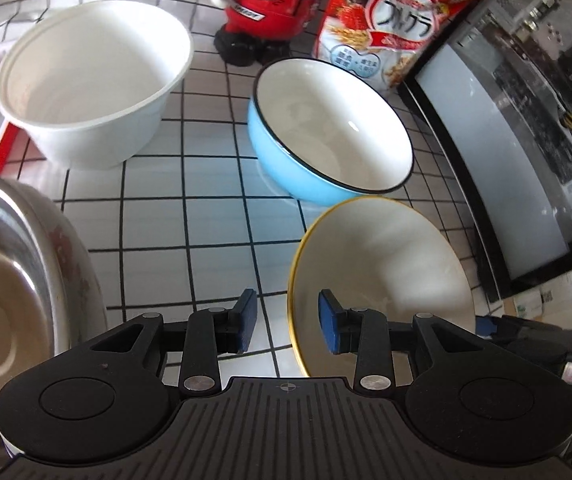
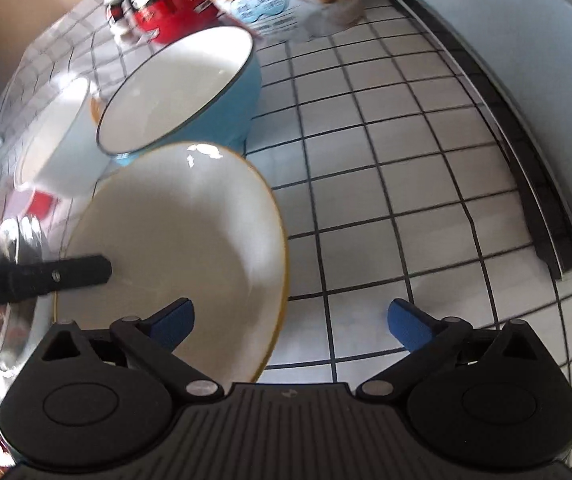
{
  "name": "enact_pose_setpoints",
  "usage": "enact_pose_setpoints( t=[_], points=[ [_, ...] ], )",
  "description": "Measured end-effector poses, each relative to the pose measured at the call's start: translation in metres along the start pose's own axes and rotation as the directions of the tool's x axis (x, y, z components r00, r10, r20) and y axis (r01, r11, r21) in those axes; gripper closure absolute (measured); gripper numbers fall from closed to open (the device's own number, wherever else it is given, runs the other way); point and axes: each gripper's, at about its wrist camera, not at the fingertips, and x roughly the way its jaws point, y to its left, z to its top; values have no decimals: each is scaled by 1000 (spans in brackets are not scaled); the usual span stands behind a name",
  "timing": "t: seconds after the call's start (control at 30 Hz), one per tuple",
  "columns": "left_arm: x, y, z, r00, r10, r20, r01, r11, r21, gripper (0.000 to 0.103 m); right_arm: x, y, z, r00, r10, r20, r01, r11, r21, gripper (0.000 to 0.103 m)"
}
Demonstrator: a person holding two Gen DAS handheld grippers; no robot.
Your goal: Organize plates and bowls
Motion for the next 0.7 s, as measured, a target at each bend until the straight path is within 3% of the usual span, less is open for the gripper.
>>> enact_pose_setpoints(
  t=[0.1,0.27,0.43,0.5,0.53,0.6,0.7],
  points=[
    [-3,1,-1,1000,1,17,-1,999,-34,66,3,7,-1,999,-29,-20,29,999,-44,0],
    [-16,9,-3,999,-13,36,15,997,-72,66,7,14,2,997,-76,-33,75,997,-19,0],
    [-24,24,1,998,-49,39,51,998,-40,66,16,28,7,991,-127,-49,121,987,-107,0],
    [-26,33,5,996,-78,43,80,995,-52,66,12,28,13,993,-102,-57,98,993,-72,12],
    [-28,37,8,995,-81,49,84,995,-55,66,8,29,17,995,-87,-59,83,995,-57,13],
    [-30,43,16,994,-85,73,89,995,-54,66,-6,33,27,997,-75,-12,75,996,-50,13],
    [-26,46,32,995,-65,81,71,994,-78,66,-33,38,47,985,-143,99,151,986,-73,13]
  ],
)
